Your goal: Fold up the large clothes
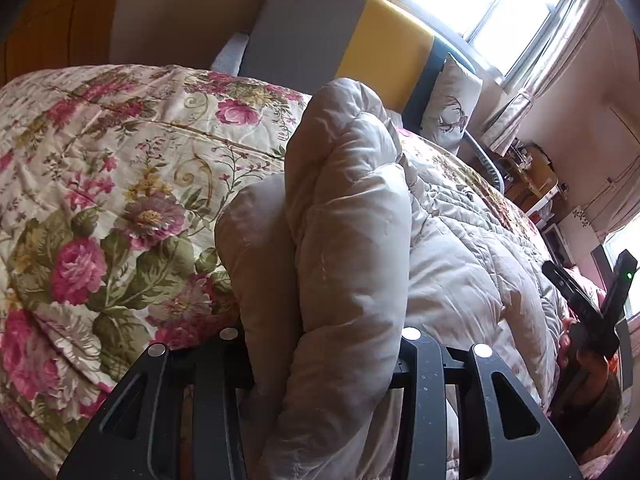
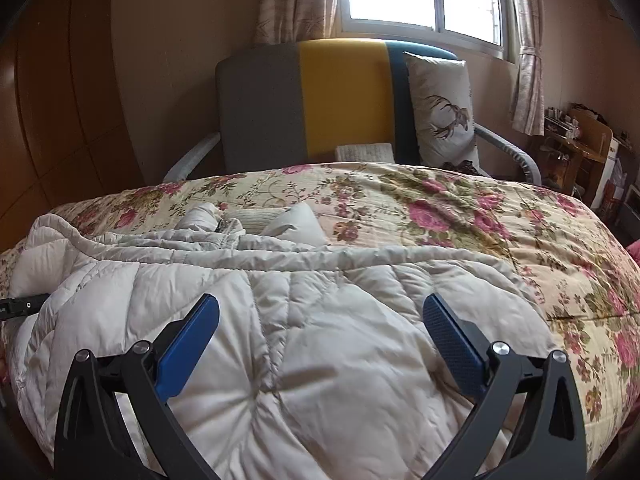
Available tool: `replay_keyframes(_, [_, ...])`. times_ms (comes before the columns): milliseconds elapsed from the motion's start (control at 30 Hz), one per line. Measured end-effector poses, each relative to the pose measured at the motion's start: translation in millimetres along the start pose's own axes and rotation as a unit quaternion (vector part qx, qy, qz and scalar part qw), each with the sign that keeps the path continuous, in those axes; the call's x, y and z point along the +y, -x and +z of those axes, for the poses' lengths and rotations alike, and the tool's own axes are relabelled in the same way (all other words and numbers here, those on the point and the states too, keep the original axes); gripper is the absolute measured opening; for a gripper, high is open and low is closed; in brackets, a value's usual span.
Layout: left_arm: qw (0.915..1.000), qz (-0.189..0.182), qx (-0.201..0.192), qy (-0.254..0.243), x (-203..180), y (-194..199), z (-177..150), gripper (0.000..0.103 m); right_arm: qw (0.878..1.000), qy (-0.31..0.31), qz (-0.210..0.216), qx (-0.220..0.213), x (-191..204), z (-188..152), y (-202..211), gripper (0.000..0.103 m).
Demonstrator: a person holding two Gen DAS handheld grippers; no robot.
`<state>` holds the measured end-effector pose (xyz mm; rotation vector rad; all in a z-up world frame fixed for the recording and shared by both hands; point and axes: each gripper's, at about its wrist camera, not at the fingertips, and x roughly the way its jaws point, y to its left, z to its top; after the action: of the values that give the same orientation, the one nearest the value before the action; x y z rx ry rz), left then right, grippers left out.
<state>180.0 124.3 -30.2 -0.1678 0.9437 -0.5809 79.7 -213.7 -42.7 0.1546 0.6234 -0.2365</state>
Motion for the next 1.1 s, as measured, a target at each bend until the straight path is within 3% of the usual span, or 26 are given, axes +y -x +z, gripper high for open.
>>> replay_keyframes(167, [0.9999,0.012,-0.001,0.008,3.5,0.9,6.3,0.038,0.995,0.080,-0.036,0.055,34.0,-5.0,-53.5,0.101])
replay_keyframes(333, [0.9977,-0.012,0.023,0.063,14.4,0.8,9.7,0.038,0.994,0.081,-0.036,0.065,30.4,-12.3,-78.2,0.101])
replay_keyframes(467, [0.9922,-0.041,0.034,0.112,15.8,13.8,11.9,0.038,0.996,0.050,-0.018,0.066,14.3,-8.6,-60.4,0.101])
replay_keyframes(700, [0.9963,-0.026,0.008,0.081,-13.5,41.5,15.4,0.038,0.999,0.046,-0.008,0.020,17.8,-36.6,22.9,0.101])
replay_keyframes(833, [0.9982,-0.009,0.009,0.059,-35.5,51.0,20.8,0.038,0.993,0.111,-0.035,0.034,30.9,-68.6,10.5,0.101])
replay_keyframes(1100, [0.9964,-0.037,0.030,0.070,-79.2,75.0,38.7,0.036,0.994,0.104,-0.024,0.028,29.1,-77.4,-0.2,0.101])
